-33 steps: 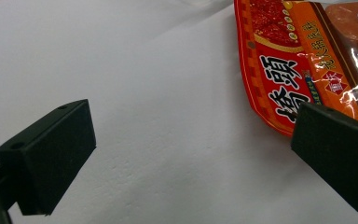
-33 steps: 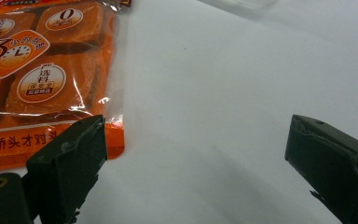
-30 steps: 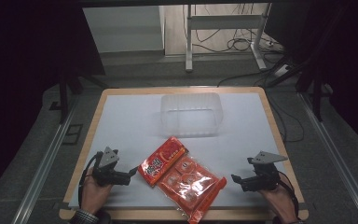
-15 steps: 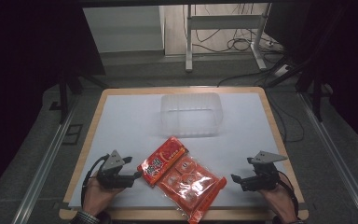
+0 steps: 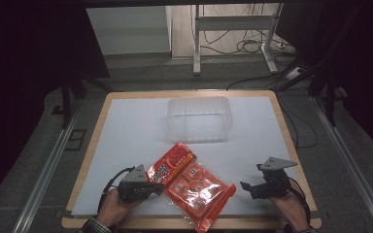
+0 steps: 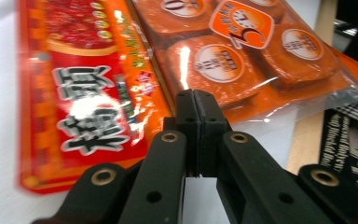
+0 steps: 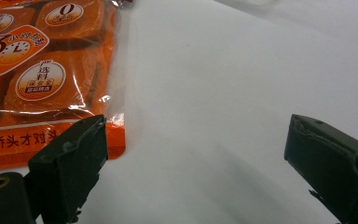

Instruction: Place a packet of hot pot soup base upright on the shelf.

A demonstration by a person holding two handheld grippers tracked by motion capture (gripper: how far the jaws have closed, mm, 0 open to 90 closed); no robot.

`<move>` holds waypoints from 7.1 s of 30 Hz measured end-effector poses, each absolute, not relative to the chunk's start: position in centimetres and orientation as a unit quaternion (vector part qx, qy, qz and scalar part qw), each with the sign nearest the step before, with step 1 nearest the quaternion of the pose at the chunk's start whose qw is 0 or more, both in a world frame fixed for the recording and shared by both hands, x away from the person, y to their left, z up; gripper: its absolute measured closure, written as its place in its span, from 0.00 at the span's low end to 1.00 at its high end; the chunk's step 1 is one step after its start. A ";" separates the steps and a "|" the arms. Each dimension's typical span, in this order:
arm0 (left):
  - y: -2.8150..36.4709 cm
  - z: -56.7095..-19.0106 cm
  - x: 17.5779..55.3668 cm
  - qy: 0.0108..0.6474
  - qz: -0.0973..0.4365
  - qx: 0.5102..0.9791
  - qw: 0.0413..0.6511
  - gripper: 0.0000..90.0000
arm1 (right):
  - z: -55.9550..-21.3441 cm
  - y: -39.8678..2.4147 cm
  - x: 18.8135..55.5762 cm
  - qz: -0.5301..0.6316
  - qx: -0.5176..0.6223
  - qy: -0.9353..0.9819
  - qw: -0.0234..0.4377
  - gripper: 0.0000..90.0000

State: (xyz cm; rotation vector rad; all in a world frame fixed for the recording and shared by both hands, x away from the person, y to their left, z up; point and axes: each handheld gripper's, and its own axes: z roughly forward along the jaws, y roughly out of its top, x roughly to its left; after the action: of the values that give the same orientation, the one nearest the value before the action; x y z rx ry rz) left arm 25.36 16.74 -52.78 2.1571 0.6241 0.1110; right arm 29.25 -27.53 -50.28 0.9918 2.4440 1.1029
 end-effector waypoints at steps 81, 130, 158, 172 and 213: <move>17.6 -52.0 28.6 0.366 0.128 0.804 0.451 0.16 | -51.6 -22.4 28.8 0.313 0.276 0.906 0.074 0.99; 21.9 -52.1 28.2 0.423 0.155 0.794 0.408 0.25 | -50.8 -14.8 27.2 0.374 0.190 0.908 0.009 0.86; 21.4 -52.5 26.8 0.396 0.185 0.820 0.370 0.07 | -51.5 -20.9 34.7 0.389 0.320 0.861 0.069 0.35; 21.4 -52.7 27.0 0.397 0.187 0.822 0.364 0.07 | -50.9 -17.6 37.2 0.408 0.291 0.864 0.038 0.59; 21.6 -52.6 27.0 0.405 0.195 0.815 0.367 0.07 | -41.9 -14.0 34.8 0.450 0.209 0.867 0.046 0.99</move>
State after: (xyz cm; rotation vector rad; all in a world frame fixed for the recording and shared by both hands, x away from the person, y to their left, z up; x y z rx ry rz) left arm 27.01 21.55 -52.59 2.0932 1.0404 0.5001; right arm 34.77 -14.01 -41.92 0.6391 2.6455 1.3735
